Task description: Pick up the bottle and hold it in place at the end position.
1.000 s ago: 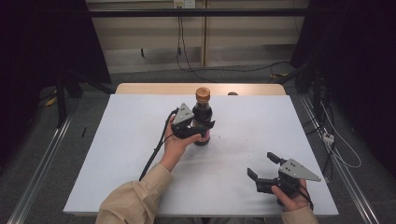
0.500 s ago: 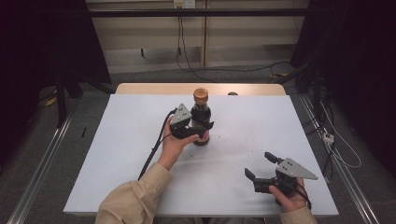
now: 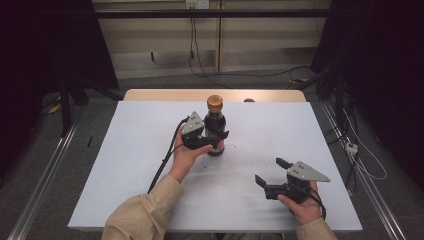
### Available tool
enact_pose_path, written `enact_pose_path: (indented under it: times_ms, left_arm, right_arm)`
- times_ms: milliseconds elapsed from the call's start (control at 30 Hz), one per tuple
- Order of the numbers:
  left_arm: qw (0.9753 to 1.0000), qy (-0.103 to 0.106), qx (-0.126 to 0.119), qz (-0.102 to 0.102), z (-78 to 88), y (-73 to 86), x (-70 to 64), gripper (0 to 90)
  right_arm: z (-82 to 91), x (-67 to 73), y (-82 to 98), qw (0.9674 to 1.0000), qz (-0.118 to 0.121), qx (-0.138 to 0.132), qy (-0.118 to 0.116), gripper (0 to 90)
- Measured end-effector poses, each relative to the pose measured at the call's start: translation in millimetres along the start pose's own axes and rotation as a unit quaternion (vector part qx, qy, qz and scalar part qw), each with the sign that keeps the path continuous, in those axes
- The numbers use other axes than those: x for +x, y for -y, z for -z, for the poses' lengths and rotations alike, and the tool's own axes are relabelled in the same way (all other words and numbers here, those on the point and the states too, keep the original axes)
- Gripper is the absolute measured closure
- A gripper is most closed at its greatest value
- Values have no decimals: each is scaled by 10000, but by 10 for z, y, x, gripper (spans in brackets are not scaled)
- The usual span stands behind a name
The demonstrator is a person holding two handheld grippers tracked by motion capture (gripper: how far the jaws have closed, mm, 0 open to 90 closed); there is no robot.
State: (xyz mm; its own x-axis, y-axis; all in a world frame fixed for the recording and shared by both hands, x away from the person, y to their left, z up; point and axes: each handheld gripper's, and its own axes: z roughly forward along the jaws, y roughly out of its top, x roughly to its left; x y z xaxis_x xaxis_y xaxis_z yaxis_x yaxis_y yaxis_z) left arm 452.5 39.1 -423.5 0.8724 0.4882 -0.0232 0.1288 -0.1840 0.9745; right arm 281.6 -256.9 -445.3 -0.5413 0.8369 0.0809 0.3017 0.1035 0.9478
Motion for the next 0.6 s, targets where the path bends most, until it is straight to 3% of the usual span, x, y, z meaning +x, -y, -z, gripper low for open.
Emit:
enact_pose_path:
  times_ms: [200, 533, 600]
  left_arm:
    - [10000, 1, -42, 48, -11, 4, -7, 296]
    - [9999, -113, -2, 54, -7, -1, -29, 297]
    - [10000, -60, 4, 33, -1, 3, -20, 298]
  right_arm:
    - [-38, -6, -83, 9998, -65, 184, -58, 34]
    - [-206, 25, -252, 9995, -61, 183, -250, 71]
    - [-245, 29, -279, 9993, -77, 214, -282, 86]
